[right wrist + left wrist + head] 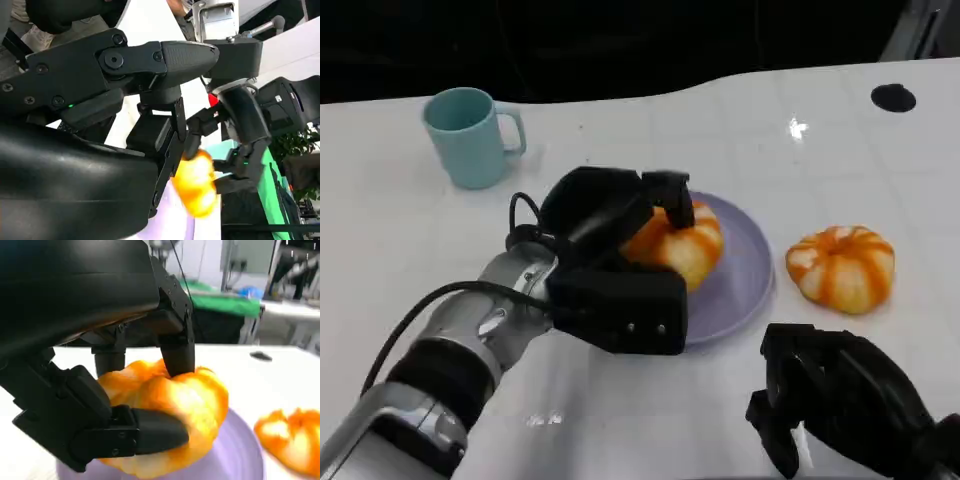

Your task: Grasp the bread from the table and place it into the plate.

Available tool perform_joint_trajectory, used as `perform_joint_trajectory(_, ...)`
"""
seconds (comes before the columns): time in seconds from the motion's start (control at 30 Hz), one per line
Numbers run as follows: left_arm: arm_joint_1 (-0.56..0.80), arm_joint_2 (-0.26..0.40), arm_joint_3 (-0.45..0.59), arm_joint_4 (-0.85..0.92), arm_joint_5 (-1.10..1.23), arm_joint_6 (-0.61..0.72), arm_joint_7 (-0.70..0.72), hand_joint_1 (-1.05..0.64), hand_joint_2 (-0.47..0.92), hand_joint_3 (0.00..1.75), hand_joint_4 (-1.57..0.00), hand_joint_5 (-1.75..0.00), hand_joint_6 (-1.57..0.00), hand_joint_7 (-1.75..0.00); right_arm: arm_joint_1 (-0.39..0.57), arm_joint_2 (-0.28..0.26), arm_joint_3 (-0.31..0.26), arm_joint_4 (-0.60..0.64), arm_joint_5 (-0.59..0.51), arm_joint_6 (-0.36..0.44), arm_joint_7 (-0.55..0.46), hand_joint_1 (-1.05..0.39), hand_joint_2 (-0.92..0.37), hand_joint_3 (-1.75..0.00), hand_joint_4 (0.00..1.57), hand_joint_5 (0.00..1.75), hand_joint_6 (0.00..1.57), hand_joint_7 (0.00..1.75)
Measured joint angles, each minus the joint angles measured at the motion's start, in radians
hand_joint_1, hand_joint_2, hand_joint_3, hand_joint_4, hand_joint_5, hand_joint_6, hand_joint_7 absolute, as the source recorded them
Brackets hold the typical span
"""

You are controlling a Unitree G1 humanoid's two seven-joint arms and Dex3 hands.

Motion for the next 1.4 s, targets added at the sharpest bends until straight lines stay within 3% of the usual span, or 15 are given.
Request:
perform_joint_trajectory(0.03, -0.001, 0.002, -0.002, 0.000, 0.000, 0.000, -0.012, -0.44, 0.91, 0.22, -0.45, -0.68, -0.58, -0.05, 0.000, 0.001, 0.000, 0.000, 0.000, 0.000, 0.000, -0.92, -0.92, -0.33, 1.29, 1.61, 1.13, 1.52)
perform_joint_trajectory(0.07, -0.001, 0.005, -0.004, -0.001, 0.000, 0.001, -0.030, -0.56, 0.92, 0.26, -0.29, -0.53, -0.44, -0.02, 0.000, 0.002, 0.001, 0.000, 0.000, 0.000, 0.000, -0.92, -0.92, -0.35, 1.29, 1.61, 1.13, 1.52)
perform_joint_trajectory(0.17, -0.002, 0.023, -0.020, -0.009, 0.001, 0.007, -0.115, -0.70, 0.92, 0.36, -0.09, -0.40, -0.30, 0.00, 0.001, 0.003, 0.001, 0.000, 0.000, -0.002, 0.001, -0.92, -0.92, -0.35, 1.29, 1.60, 1.13, 1.51)
perform_joint_trajectory(0.3, -0.002, 0.042, -0.029, -0.029, 0.001, 0.028, -0.190, -0.76, 0.92, 0.41, -0.01, -0.34, -0.27, 0.00, 0.002, 0.003, 0.001, 0.000, 0.000, -0.004, 0.002, -0.92, -0.92, -0.34, 1.30, 1.60, 1.13, 1.51)
perform_joint_trajectory(0.53, 0.007, 0.077, -0.040, -0.097, 0.005, 0.044, -0.227, -0.76, 0.92, 0.43, 0.00, -0.30, -0.27, -0.01, 0.010, 0.005, -0.001, -0.006, 0.003, -0.004, -0.002, -0.92, -0.92, -0.35, 1.29, 1.62, 1.12, 1.53)
perform_joint_trajectory(0.8, 0.106, 0.122, -0.019, -0.244, -0.047, 0.033, -0.266, -0.71, 0.92, 0.39, -0.04, -0.55, -0.34, -0.03, 0.015, 0.007, -0.002, -0.010, 0.002, -0.003, -0.007, -0.93, -0.92, -0.36, 1.28, 1.64, 1.11, 1.55)
perform_joint_trajectory(1.07, 0.282, 0.122, 0.124, -0.445, -0.316, -0.006, -0.320, -0.56, 0.92, 0.31, -0.22, -0.93, -0.61, -0.15, 0.020, 0.007, 0.000, -0.019, 0.002, -0.002, -0.008, -0.92, -0.92, -0.37, 1.27, 1.64, 1.09, 1.56)
perform_joint_trajectory(1.2, 0.399, 0.073, 0.208, -0.590, -0.555, 0.081, -0.425, -0.50, 0.92, 0.30, -0.35, -1.23, -0.71, -0.32, 0.020, 0.007, 0.002, -0.024, 0.000, -0.002, -0.009, -0.92, -0.92, -0.37, 1.26, 1.63, 1.09, 1.55)
perform_joint_trajectory(1.3, 0.483, 0.034, 0.253, -0.703, -0.702, 0.158, -0.471, -0.51, 0.92, 0.36, -0.45, -1.38, -0.53, -0.87, 0.020, 0.007, 0.002, -0.026, 0.001, 0.000, -0.009, -0.92, -0.92, -0.36, 1.26, 1.63, 1.09, 1.55)
perform_joint_trajectory(1.33, 0.509, 0.023, 0.266, -0.734, -0.738, 0.179, -0.482, -0.52, 0.92, 0.38, -0.47, -1.42, -0.51, -0.97, 0.020, 0.007, 0.003, -0.027, 0.001, 0.000, -0.009, -0.92, -0.92, -0.36, 1.26, 1.64, 1.09, 1.55)
perform_joint_trajectory(1.4, 0.561, 0.008, 0.286, -0.796, -0.783, 0.208, -0.486, -0.55, 0.92, 0.43, -0.51, -1.63, -0.44, -1.31, 0.020, 0.007, 0.003, -0.028, 0.001, 0.001, -0.009, -0.92, -0.92, -0.36, 1.26, 1.64, 1.09, 1.55)
